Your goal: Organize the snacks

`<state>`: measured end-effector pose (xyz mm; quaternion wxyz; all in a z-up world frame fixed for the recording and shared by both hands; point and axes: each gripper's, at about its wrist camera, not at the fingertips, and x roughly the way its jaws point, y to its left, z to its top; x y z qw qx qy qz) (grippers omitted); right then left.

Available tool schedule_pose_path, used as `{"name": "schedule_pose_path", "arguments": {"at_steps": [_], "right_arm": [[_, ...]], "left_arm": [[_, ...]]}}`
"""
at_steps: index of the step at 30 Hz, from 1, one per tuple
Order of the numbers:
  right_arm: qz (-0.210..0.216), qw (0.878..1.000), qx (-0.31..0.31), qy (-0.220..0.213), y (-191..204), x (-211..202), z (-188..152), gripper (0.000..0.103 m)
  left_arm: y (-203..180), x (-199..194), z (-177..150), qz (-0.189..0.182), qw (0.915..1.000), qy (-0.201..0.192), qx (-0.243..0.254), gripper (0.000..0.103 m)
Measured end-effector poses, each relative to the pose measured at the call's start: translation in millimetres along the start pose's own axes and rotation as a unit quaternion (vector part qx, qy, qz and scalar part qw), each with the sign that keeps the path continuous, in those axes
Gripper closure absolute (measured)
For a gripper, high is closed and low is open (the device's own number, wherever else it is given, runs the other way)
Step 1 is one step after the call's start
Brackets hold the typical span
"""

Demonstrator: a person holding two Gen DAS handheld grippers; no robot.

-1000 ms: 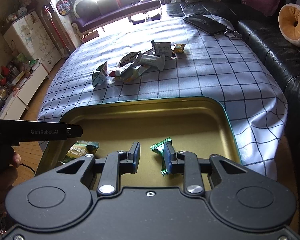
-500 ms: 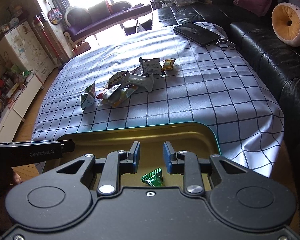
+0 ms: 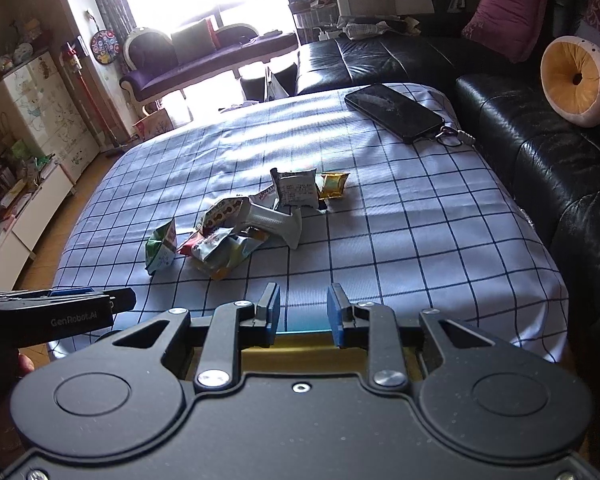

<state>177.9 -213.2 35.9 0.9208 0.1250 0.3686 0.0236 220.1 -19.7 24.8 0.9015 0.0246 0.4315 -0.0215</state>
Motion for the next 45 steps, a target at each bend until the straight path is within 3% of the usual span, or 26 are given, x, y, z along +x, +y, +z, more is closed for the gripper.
{"name": "schedule_pose_path", "arguments": {"at_steps": [10,25,45], "right_arm": [[0.014,1.000,0.002,0.011,5,28,13,0.066],[0.016,0.999,0.000,0.030,5,57,20,0.066],[0.004,0.999,-0.026,0.019,11,92,51,0.066]], "left_arm": [[11,37,23,-0.029,0.9993,0.018,-0.011,0.053],[25,95,49,-0.026,0.9976,0.054,-0.035,0.053],[26,111,45,-0.023,0.9980,0.052,-0.027,0.053]]}}
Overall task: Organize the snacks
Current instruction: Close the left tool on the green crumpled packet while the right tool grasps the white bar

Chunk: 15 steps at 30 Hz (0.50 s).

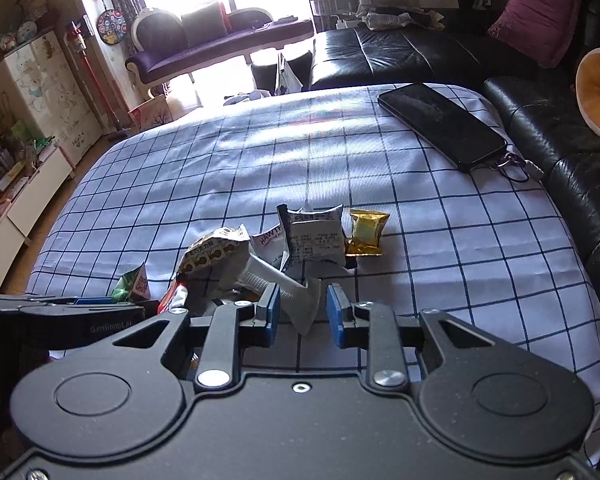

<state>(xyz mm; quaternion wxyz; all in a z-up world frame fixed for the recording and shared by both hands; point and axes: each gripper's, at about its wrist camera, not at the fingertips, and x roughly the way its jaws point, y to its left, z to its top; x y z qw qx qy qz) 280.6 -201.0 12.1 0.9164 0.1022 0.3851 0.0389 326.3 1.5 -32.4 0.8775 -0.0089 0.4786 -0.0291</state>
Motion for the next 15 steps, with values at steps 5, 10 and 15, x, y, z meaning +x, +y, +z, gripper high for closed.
{"name": "schedule_pose_path", "arguments": {"at_steps": [5,10,15], "right_arm": [[-0.019,1.000,-0.006,-0.003,-4,16,11,0.066],[-0.032,0.999,-0.016,0.017,-8,32,11,0.066],[-0.011,0.999,-0.013,0.043,-9,28,-4,0.066]], "left_arm": [[0,0,-5,0.001,0.9999,-0.010,0.007,0.053],[0,-1,-7,-0.002,0.9999,-0.015,0.004,0.053],[0,-1,-8,-0.001,0.9998,-0.017,0.005,0.053]]}}
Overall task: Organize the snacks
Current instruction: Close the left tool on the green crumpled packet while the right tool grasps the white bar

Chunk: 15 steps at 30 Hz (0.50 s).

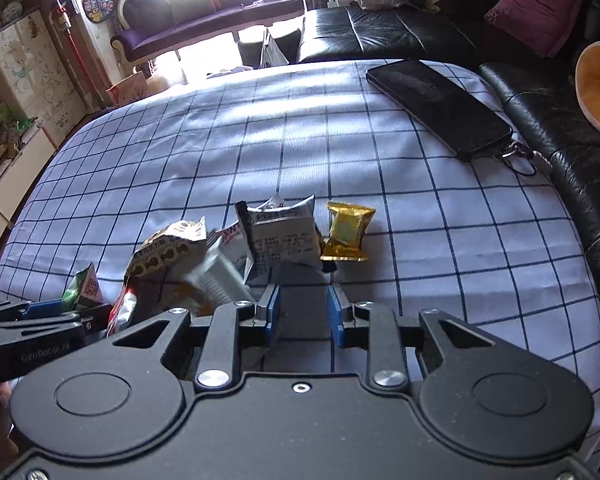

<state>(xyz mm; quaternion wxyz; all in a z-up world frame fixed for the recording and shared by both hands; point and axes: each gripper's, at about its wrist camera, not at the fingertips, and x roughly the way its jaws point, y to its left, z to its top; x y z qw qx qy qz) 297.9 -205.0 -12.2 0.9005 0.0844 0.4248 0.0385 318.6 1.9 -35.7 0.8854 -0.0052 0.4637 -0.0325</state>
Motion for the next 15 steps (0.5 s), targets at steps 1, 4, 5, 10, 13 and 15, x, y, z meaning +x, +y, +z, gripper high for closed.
{"name": "schedule_pose_path", "arguments": {"at_steps": [1,4,5,10,13,15], "right_arm": [[0.005,1.000,-0.003,0.008,1,-1,-4,0.066],[0.021,1.000,-0.005,0.023,3,-5,-11,0.066],[0.022,1.000,-0.002,0.021,2,-8,-12,0.066],[0.027,0.999,0.031,-0.016,-2,-25,-6,0.066],[0.043,0.997,0.054,-0.021,-2,-23,0,0.065],[0.051,0.997,0.060,-0.016,2,-18,1,0.065]], "left_arm": [[0,0,0,0.000,1.0000,0.000,-0.001,0.053],[0,0,0,-0.001,1.0000,0.000,-0.001,0.053],[1,0,0,-0.002,1.0000,-0.001,-0.001,0.053],[1,-1,0,-0.001,1.0000,-0.002,-0.001,0.053],[1,-1,-1,-0.001,1.0000,-0.004,0.000,0.053],[1,-1,-1,-0.001,1.0000,-0.005,0.001,0.053]]}}
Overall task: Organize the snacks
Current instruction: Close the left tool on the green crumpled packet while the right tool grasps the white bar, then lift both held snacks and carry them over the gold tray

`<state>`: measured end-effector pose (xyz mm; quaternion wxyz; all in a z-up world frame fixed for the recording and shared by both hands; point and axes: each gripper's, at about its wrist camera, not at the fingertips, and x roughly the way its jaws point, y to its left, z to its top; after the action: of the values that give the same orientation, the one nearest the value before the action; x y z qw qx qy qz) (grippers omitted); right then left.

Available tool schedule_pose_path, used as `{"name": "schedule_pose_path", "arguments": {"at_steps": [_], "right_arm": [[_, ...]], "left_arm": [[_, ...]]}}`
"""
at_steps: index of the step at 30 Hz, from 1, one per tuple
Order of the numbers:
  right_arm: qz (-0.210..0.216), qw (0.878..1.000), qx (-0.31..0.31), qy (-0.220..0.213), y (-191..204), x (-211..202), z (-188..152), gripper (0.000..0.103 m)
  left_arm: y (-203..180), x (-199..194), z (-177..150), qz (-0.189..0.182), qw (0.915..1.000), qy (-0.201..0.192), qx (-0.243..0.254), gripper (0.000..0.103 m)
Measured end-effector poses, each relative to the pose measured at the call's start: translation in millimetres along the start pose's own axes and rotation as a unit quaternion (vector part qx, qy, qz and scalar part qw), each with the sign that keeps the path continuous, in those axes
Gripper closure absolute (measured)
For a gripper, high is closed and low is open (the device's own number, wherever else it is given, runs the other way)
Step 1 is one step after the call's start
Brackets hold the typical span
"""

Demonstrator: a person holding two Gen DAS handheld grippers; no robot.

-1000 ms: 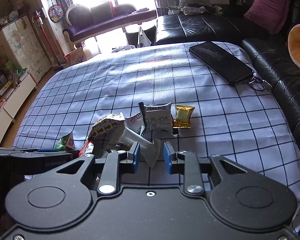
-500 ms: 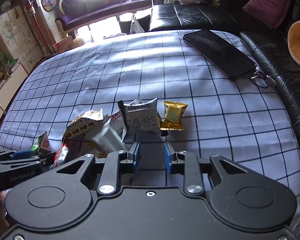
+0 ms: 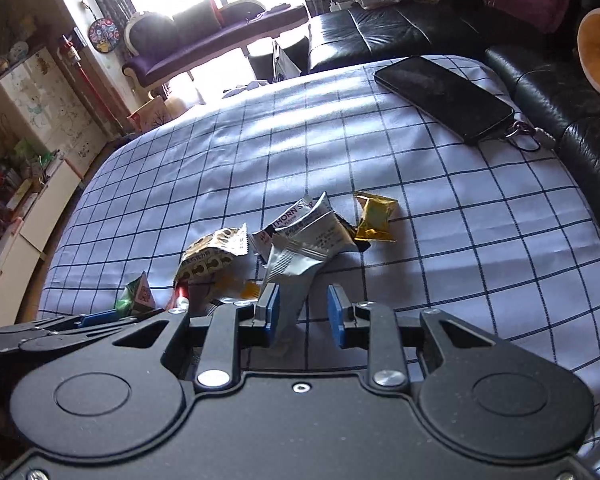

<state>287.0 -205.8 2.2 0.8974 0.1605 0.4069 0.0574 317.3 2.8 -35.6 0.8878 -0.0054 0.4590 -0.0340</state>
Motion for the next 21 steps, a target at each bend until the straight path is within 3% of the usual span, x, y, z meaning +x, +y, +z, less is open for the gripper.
{"name": "schedule_pose_path", "arguments": {"at_steps": [12,15,17,21], "right_arm": [[-0.023,1.000,-0.016,-0.006,14,24,-7,0.056],[-0.015,1.000,-0.014,-0.012,11,20,-9,0.064],[-0.011,1.000,-0.018,-0.016,9,16,-11,0.074],[-0.016,0.999,-0.020,-0.026,7,7,-14,0.074]], "left_arm": [[6,-1,3,-0.010,0.9999,0.004,-0.008,0.053],[10,-4,8,-0.018,0.9997,0.009,-0.010,0.054],[12,-5,11,-0.021,0.9997,0.003,-0.011,0.057],[12,-3,16,-0.023,0.9996,0.000,-0.015,0.064]]}}
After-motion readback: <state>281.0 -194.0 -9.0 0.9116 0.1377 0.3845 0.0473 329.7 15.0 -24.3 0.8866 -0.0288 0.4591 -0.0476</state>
